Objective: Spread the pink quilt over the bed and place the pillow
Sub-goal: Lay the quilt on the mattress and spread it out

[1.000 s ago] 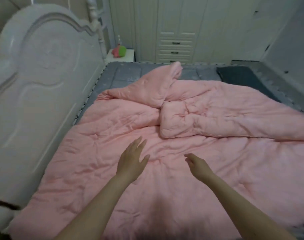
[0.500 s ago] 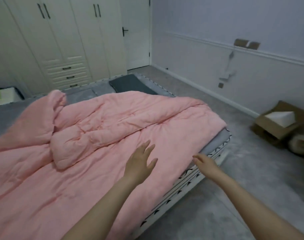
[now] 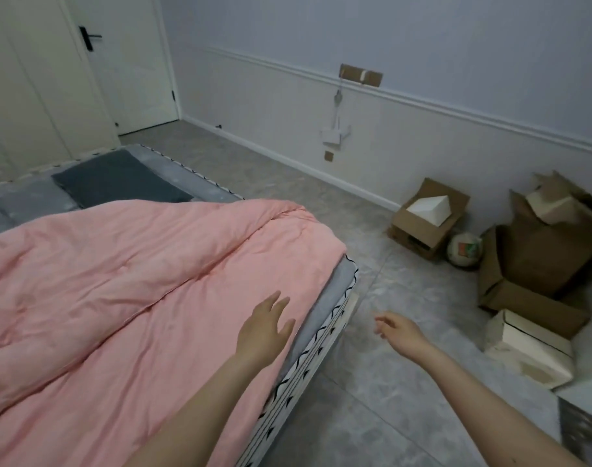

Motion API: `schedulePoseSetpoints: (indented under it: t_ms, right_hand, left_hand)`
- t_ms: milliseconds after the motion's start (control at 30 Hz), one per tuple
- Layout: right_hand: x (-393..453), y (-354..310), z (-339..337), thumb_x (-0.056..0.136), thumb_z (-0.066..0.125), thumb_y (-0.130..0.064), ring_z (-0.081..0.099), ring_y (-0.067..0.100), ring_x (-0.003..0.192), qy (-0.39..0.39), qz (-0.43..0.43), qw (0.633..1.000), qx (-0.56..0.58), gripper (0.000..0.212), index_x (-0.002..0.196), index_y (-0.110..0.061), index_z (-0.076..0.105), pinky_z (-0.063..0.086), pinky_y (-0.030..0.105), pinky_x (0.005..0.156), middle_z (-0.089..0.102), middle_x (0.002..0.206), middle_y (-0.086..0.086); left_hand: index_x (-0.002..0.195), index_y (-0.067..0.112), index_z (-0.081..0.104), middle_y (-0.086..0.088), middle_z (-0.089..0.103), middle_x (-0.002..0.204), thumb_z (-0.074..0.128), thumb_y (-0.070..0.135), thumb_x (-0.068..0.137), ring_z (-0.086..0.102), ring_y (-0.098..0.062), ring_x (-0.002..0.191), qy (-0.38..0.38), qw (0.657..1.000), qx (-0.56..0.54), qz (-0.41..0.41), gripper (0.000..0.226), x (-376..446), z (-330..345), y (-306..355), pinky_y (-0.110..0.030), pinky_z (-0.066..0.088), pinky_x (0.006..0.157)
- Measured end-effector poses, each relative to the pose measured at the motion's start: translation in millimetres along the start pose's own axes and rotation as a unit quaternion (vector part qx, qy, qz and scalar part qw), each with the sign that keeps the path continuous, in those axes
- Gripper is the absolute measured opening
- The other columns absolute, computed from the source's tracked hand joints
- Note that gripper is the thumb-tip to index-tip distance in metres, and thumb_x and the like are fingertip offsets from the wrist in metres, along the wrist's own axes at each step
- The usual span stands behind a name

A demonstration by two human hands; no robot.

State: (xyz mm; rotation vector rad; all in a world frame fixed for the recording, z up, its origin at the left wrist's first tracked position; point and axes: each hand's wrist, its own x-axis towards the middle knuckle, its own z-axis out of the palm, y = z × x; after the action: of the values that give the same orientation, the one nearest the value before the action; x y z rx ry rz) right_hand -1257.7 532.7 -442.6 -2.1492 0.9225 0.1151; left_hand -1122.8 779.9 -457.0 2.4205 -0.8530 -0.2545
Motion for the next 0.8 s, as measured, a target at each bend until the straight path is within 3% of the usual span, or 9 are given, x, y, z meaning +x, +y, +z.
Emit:
schedulePoseSetpoints:
  t_ms: [133,267,367,467,667,800]
  right_hand:
    - [62,3,-28,0.094,0.048,-0.013,0.059,0.02,0.092,0.013,0.008,1.0,0.023,0.027,0.117,-0.005,0.061,0.044,0.028,0.084,0.065,0.111,0.013]
    - [98,34,-61,0.095,0.048,-0.02,0.058,0.015,0.108,0.001,0.032,0.999,0.021,0.029,0.12,-0.011,0.06,0.039,0.019,0.085,0.061,0.118,0.0]
    - [119,71,-96,0.095,0.046,-0.025,0.057,0.015,0.108,-0.001,0.059,0.998,-0.007,0.031,0.121,-0.014,0.058,0.04,0.02,0.086,0.061,0.123,0.002]
    - [161,104,-150,0.096,0.043,-0.025,0.056,0.021,0.111,0.028,0.091,0.995,-0.022,0.032,0.122,-0.011,0.057,0.041,0.026,0.088,0.059,0.125,0.007]
    - [277,159,-240,0.098,0.04,-0.026,0.05,0.023,0.122,0.041,0.095,0.995,0.014,0.037,0.131,-0.012,0.05,0.037,0.025,0.09,0.052,0.135,0.008]
    - [367,181,-301,0.097,0.041,-0.026,0.056,0.023,0.111,0.031,0.087,0.996,0.018,0.033,0.121,-0.009,0.056,0.043,0.028,0.087,0.058,0.126,0.009]
  left_hand:
    - [0.141,0.026,0.036,0.006,0.025,0.153,0.042,0.041,0.095,0.025,-0.014,0.139,-0.027,0.999,0.026,0.012,0.049,92,16,5,-0.032,0.034,0.105]
    - [0.141,0.026,0.037,0.006,0.026,0.152,0.041,0.042,0.095,0.027,-0.016,0.138,-0.08,0.997,0.024,0.001,0.048,162,52,33,-0.034,0.035,0.105]
    - [0.14,0.026,0.037,0.006,0.026,0.152,0.039,0.044,0.096,0.028,-0.016,0.137,-0.127,0.991,0.042,0.014,0.048,201,79,58,-0.035,0.035,0.104]
    - [0.139,0.025,0.04,0.004,0.028,0.152,0.04,0.042,0.096,0.03,-0.017,0.136,-0.102,0.994,0.04,0.014,0.047,262,98,88,-0.035,0.035,0.104]
    - [0.138,0.025,0.041,0.003,0.029,0.151,0.042,0.039,0.095,0.031,-0.02,0.136,-0.1,0.994,0.049,0.003,0.046,368,161,158,-0.036,0.036,0.102]
    - [0.138,0.024,0.041,0.002,0.03,0.15,0.042,0.038,0.096,0.031,-0.019,0.135,-0.099,0.993,0.05,-0.033,0.045,444,198,204,-0.035,0.034,0.104]
